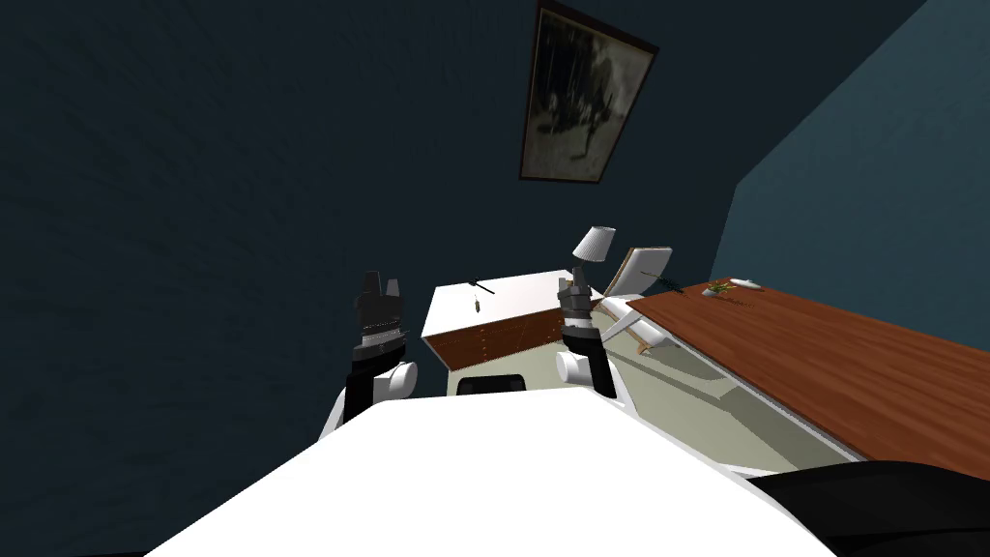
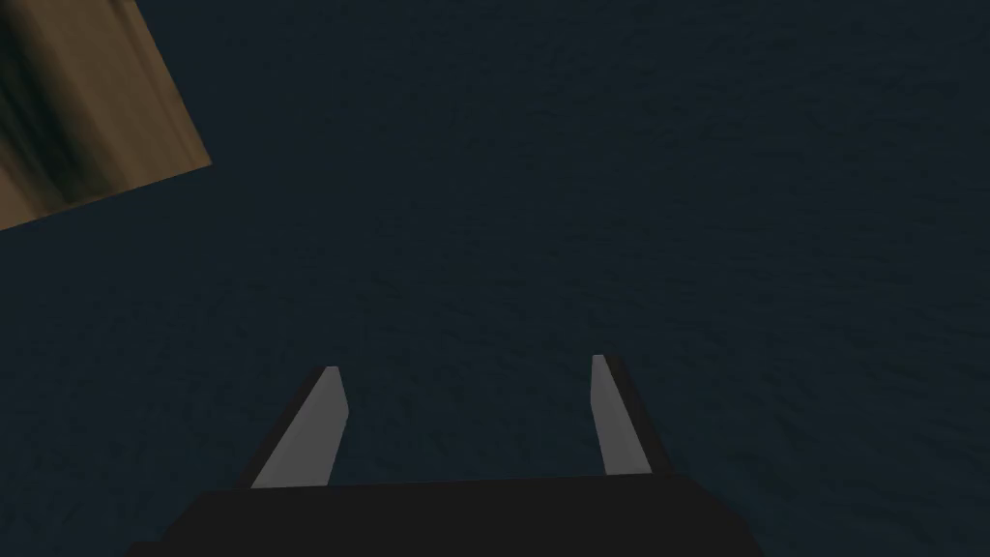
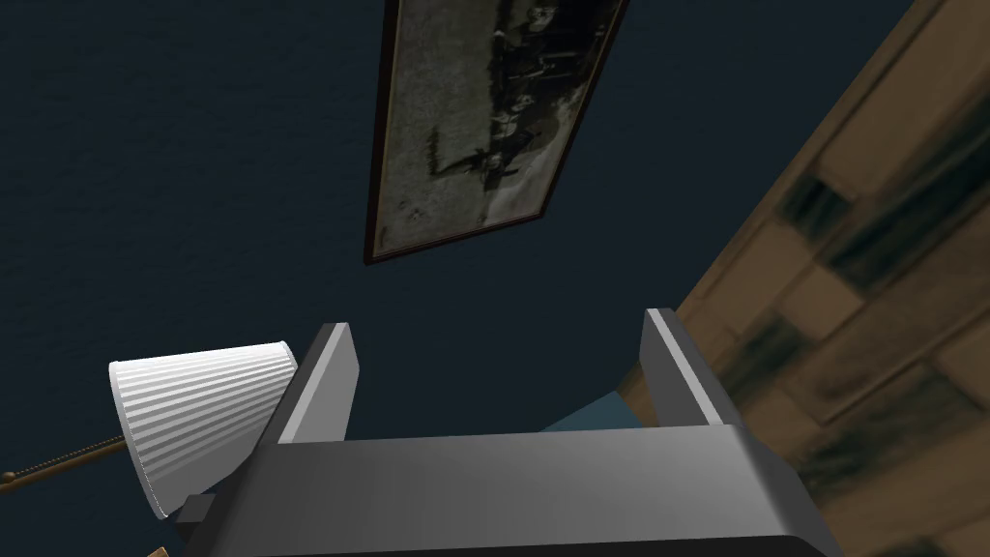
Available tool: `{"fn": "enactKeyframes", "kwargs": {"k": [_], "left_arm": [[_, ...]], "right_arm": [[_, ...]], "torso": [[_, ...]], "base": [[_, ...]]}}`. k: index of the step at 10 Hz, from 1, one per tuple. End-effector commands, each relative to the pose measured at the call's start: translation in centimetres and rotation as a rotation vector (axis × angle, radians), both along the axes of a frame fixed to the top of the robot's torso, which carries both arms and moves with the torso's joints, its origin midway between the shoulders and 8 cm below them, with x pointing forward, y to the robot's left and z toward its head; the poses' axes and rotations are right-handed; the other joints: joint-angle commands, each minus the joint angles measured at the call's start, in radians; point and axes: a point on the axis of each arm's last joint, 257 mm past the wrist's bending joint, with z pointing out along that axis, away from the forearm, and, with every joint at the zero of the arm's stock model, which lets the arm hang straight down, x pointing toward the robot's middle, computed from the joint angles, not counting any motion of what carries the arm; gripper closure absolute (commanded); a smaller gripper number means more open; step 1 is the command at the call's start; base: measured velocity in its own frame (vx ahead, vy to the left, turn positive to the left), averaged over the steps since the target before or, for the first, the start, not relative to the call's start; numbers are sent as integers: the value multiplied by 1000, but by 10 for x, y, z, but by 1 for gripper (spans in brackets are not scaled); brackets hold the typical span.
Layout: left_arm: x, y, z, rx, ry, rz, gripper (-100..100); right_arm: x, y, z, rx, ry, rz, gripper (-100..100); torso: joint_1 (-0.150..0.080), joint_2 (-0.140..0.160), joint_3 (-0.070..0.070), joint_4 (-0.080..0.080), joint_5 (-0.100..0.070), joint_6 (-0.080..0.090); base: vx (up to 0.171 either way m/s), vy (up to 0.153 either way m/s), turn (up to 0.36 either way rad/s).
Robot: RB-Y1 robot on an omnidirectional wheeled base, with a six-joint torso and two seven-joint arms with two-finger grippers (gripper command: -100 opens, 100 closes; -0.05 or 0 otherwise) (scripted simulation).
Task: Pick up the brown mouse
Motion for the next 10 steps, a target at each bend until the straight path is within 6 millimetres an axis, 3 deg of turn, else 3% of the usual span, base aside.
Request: {"fn": "enactKeyframes", "kwargs": {"k": [1, 6, 10], "left_arm": [[3, -1, -4, 29, 16, -11, -100], [19, 5, -32, 117, 103, -30, -100], [37, 21, -67, 178, 210, -23, -100]], "right_arm": [[0, 0, 0, 0, 0, 0, 0], [0, 0, 0, 0, 0, 0, 0], [0, 0, 0, 0, 0, 0, 0]], "torso": [[0, 0, 0, 0, 0, 0], [-6, 0, 0, 0, -1, 0], [-4, -1, -1, 0, -1, 0]], "base": [[-3, -20, -50], [0, -70, -89], [16, -77, -103]]}}
